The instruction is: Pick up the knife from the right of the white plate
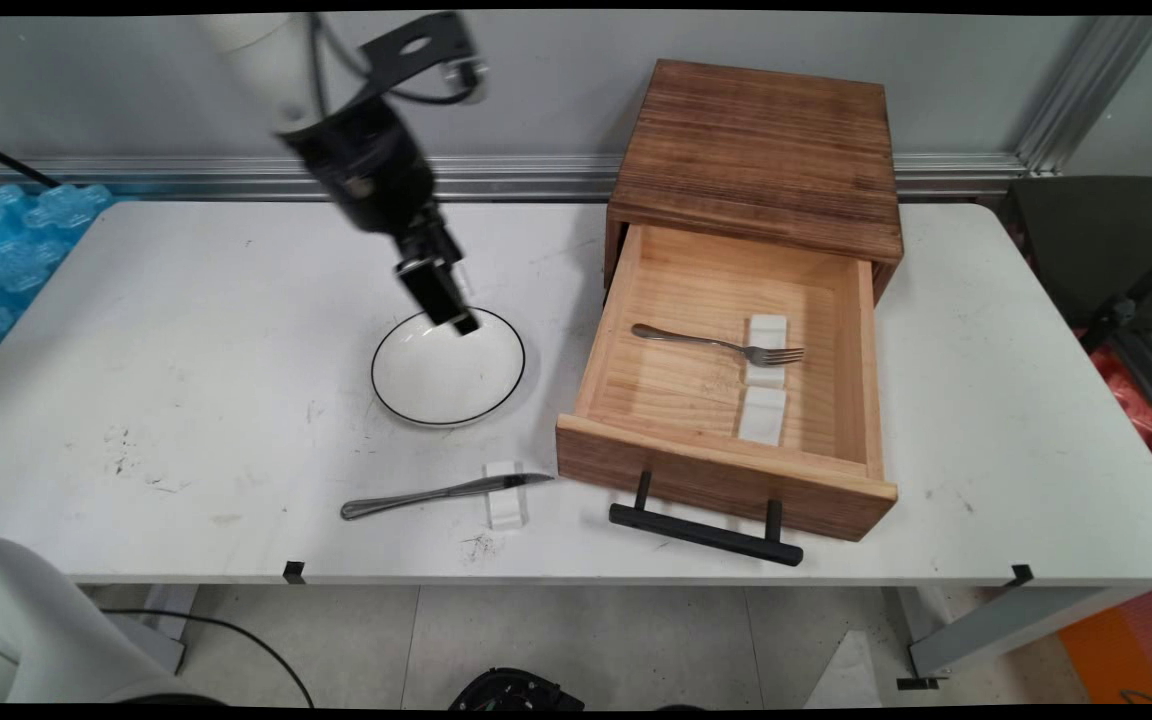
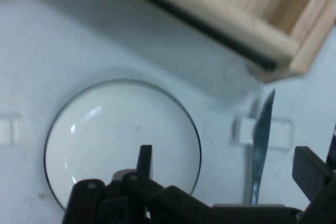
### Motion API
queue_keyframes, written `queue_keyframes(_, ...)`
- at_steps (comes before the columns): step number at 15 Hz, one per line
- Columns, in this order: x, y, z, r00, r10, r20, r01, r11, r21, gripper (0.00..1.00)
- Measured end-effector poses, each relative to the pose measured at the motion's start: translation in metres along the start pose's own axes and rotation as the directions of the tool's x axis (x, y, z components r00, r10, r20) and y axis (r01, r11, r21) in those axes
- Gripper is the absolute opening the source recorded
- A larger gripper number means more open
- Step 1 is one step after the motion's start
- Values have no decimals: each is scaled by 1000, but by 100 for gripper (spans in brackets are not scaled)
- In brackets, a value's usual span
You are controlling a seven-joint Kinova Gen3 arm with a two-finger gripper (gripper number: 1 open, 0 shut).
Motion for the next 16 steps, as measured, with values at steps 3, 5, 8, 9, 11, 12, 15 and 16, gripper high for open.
queue_keyframes(3,-26,6,3,1000,-22,0,22,1000,-1,100)
queue_keyframes(5,-42,11,9,1000,-30,-3,30,1000,-7,100)
queue_keyframes(8,-63,19,19,999,-32,-7,32,999,-11,100)
queue_keyframes(9,-67,21,22,999,-31,-8,31,999,-12,100)
queue_keyframes(11,-78,25,30,1000,-28,-8,27,1000,-12,100)
queue_keyframes(12,-84,28,36,1000,-23,-9,23,1000,-12,100)
queue_keyframes(15,-97,36,51,1000,-5,-6,4,1000,-11,100)
queue_keyframes(16,-103,40,59,1000,3,-3,-3,1000,-10,100)
